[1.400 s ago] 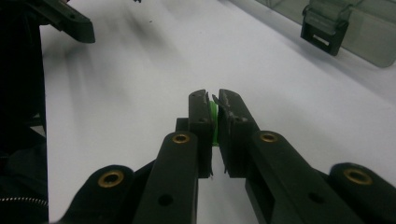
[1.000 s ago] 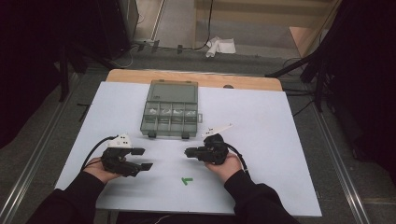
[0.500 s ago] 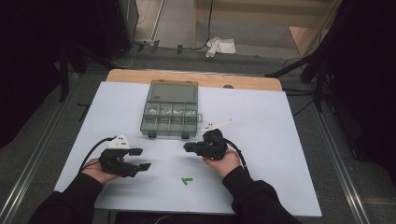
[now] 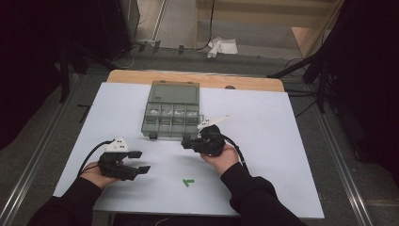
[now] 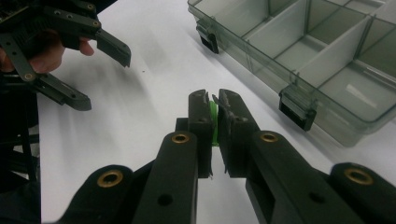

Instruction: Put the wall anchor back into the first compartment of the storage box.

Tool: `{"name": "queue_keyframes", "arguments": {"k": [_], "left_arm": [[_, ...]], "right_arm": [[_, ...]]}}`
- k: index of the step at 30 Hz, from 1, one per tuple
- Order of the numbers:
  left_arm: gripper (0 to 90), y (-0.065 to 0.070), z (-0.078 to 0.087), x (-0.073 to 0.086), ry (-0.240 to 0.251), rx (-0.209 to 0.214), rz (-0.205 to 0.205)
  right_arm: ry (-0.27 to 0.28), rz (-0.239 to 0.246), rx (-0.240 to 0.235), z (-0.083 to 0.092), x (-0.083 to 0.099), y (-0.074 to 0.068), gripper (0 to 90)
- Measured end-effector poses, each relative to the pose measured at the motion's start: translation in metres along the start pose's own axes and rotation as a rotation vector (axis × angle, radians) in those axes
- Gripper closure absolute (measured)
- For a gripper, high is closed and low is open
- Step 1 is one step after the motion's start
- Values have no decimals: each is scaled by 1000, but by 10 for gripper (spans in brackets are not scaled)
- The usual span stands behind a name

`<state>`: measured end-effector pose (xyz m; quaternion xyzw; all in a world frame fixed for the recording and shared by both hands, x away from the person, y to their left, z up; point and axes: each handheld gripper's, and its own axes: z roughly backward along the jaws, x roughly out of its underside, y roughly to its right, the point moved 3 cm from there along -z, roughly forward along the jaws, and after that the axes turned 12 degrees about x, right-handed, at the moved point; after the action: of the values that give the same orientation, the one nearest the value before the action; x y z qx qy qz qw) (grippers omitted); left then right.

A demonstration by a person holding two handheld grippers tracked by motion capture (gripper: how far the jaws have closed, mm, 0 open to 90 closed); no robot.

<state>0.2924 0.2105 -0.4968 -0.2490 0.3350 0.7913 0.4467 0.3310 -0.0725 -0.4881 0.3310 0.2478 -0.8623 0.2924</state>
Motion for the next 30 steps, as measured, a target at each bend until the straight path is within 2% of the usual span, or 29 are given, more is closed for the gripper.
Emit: {"name": "queue_keyframes", "arguments": {"k": [1,2,7,13,15,21,23,24,30], "left_arm": [[306,0,1,1,-11,-3,-2],[306,-1,0,1,17,-1,1],[306,-1,3,4,9,-11,6],[306,-1,4,4,27,-11,7],[305,-1,4,4,31,-9,8],[306,-1,5,5,24,-9,4],[306,0,6,5,3,-14,1],[306,0,5,5,25,-7,-2],[306,1,5,5,26,-7,-3]], "right_arm": [[1,1,1,-1,-1,0,853],[-2,0,-1,-1,-2,0,853],[3,2,2,-3,-6,-1,854],[6,4,10,-3,-14,-1,854],[8,18,24,-3,-17,0,855],[10,8,22,-8,-24,0,854],[12,6,21,-10,-27,-1,854],[14,0,18,-11,-29,-2,854],[18,-19,8,-19,-36,-5,854]]}}
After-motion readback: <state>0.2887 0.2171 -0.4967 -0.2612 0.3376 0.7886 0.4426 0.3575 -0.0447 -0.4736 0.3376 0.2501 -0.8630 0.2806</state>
